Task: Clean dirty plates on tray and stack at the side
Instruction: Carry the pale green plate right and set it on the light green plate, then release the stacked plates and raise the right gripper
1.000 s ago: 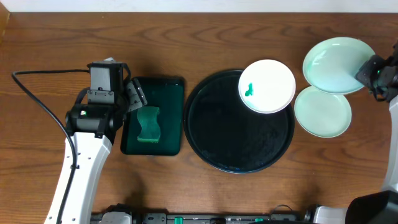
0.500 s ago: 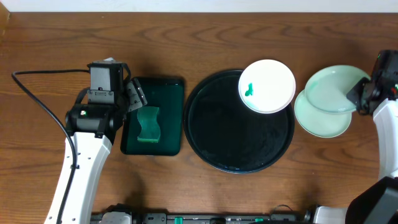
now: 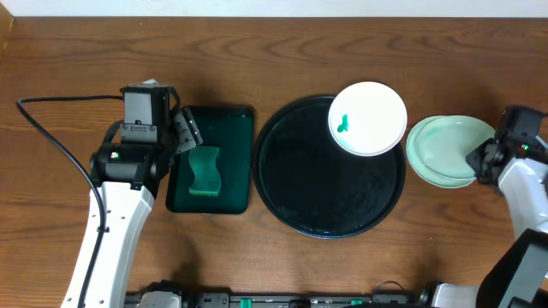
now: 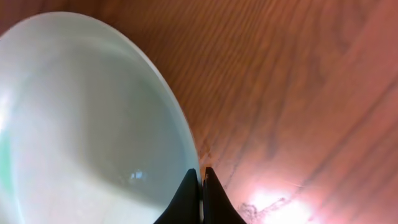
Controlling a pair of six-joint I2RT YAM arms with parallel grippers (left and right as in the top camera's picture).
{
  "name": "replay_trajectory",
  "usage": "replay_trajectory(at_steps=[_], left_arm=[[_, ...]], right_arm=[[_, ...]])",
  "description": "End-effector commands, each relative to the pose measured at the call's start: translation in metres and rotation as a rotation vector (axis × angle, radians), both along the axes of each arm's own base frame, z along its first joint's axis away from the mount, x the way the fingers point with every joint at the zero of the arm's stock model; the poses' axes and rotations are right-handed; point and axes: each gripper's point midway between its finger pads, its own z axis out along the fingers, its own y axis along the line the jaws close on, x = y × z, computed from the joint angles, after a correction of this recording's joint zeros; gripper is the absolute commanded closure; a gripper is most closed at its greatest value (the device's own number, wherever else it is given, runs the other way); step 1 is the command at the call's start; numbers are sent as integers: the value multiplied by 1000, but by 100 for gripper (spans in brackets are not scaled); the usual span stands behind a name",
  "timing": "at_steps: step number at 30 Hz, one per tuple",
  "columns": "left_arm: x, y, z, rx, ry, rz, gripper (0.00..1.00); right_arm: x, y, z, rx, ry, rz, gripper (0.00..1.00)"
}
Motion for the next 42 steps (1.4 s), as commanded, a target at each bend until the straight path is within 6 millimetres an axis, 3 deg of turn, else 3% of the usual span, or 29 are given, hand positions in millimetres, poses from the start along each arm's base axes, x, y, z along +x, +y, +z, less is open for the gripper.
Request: replay_trajectory(at_steps=[1,10,13,18,22,29,36,42], left_arm=[[2,0,4,8,-10,3,22],[2,0,4,8,-10,3,22],[2,0,4,8,-10,3,22],[2,0,4,8,-10,3,22],[2,0,4,8,-10,3,22],[2,0,4,8,-10,3,22],[2,0,4,8,-10,3,22],[2,0,4,8,-10,3,22]], right_arm=[[-1,7,-6,37,-34,-9,99],[-9,14,-14,68,-3,-2,99],[-9,16,-15,78,-2,3,94],[-7,21,-16,97,-2,46,46],[-1,31,-17,127,-3,157,33],[15,45,-2,177,-33,282,28],[33,72,30,276,-79,458,23],[42,97,64,260,-45,600,22]])
